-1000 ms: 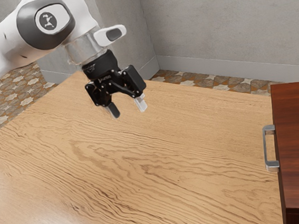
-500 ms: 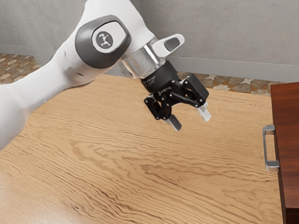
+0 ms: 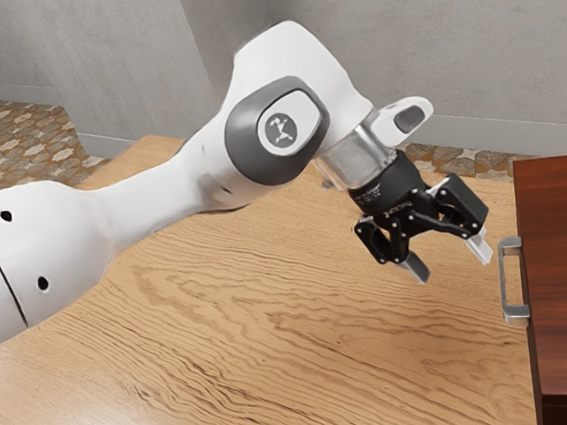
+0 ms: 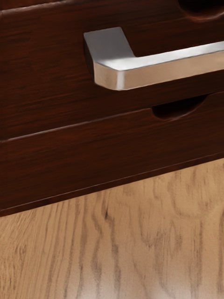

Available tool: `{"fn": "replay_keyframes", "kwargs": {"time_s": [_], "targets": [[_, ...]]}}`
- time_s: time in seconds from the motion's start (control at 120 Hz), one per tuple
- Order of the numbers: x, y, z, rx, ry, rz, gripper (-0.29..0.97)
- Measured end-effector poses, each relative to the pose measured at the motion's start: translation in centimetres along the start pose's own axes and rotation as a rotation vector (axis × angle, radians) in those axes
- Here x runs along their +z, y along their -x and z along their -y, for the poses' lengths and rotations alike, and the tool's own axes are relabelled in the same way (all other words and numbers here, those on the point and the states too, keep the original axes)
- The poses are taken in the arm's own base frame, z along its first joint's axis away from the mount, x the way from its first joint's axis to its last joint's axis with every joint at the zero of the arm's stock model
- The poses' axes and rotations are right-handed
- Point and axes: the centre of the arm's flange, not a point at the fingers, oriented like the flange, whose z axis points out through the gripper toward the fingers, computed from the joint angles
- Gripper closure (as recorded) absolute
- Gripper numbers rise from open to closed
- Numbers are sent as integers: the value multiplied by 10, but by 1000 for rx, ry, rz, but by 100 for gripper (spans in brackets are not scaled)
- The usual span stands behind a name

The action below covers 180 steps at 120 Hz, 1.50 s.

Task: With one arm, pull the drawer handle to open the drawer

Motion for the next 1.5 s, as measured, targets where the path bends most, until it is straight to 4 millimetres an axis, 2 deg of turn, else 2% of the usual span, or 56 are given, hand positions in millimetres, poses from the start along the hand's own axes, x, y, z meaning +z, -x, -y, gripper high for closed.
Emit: {"fn": "replay_keyframes", "kwargs": {"time_s": [0.092,0.433,0.708,1.167,1.358,1.5], "targets": [[9,-4,-4,-11,12,-38,3],[18,-19,3,-67,32,-133,3],[26,-14,-6,-66,31,-125,6],[30,-10,5,-97,13,-73,23],[18,-7,22,-124,-3,-64,24],[0,-3,31,-129,-21,-64,25]]}}
